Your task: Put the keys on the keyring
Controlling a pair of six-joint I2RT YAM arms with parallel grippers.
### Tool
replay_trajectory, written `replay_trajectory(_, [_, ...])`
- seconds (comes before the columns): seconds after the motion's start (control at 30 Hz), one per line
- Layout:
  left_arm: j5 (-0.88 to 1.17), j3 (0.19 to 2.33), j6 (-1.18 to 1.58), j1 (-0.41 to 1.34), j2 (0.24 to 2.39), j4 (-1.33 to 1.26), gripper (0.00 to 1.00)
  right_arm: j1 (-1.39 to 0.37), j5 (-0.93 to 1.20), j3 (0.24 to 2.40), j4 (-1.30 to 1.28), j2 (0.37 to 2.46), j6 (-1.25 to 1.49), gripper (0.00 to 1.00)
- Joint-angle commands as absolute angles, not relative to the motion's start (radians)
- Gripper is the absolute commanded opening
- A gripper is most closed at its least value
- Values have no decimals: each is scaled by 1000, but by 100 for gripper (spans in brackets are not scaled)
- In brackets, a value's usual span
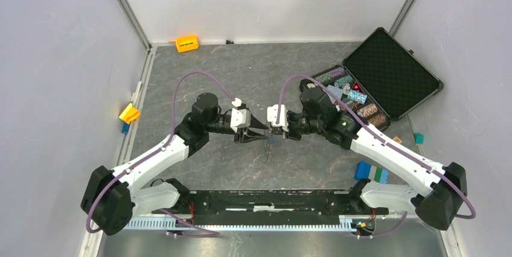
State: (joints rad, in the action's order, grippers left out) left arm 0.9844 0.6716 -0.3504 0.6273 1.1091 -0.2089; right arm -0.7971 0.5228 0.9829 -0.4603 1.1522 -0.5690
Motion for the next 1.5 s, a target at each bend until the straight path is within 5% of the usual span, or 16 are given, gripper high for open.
replay_trajectory(0.0, [937, 710, -403, 648, 1129, -187, 41, -804, 480, 1041, -438, 1163, -553, 0])
replay_trajectory(0.83, [888, 709, -300, 660, 1163, -281, 18, -808, 497, 1043, -435, 1178, -547, 0])
replay_trajectory(1.07, [894, 696, -303, 660, 1157, -282, 2, -808, 505, 1038, -432, 1170, -549, 0])
replay_trajectory(1.33, [1000, 595, -196, 645, 1106, -482, 2, -748, 598, 955, -376, 1104, -531, 44])
replay_trajectory(1.47, [1035, 576, -150, 644, 1106, -551, 2, -700, 705, 908, -342, 1078, -519, 51])
